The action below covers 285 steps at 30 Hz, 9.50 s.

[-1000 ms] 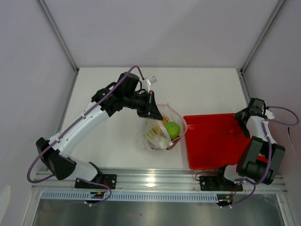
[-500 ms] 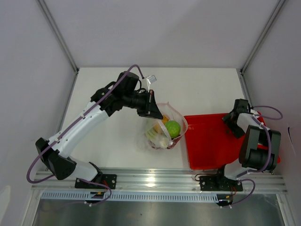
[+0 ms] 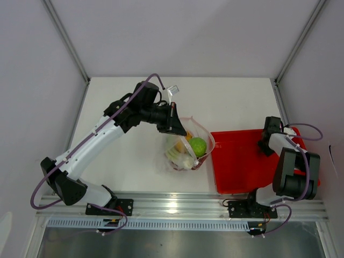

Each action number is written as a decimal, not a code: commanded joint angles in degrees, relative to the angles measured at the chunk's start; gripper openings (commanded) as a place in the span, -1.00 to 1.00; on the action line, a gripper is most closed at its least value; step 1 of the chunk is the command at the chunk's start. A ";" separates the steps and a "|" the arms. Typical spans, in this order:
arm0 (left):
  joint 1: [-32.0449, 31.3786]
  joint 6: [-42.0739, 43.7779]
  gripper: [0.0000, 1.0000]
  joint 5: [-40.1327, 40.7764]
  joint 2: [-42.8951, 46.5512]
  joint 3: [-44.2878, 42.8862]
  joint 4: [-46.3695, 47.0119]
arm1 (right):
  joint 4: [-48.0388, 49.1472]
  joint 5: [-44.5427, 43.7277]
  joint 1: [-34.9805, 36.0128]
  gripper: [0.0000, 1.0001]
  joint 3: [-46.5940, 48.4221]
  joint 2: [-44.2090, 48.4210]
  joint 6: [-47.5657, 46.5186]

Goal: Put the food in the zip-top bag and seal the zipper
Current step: Pick up the fake vegetable from the bin, then place the fake vegetable in the zipper food storage bag, then adjust the zipper food storage bag at the center of the board.

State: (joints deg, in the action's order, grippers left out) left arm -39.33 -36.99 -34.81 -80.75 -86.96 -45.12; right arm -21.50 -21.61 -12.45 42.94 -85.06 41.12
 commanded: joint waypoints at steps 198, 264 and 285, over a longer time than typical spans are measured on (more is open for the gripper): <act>-3.56 -2.29 -0.99 -0.19 17.20 17.16 11.71 | -22.65 38.75 47.69 -1.00 36.01 18.61 2.82; -1.63 -24.18 -0.99 29.27 34.79 24.65 19.37 | 10.85 22.95 66.22 0.65 -0.03 47.35 -5.26; -1.71 -26.02 -0.99 26.55 30.56 20.95 19.81 | 27.11 1.66 78.37 0.25 -1.01 38.04 -19.50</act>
State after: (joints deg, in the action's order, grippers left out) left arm -40.86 -61.34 -6.74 -50.48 -62.92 -30.92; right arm -1.85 -17.67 65.52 42.85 -46.63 22.68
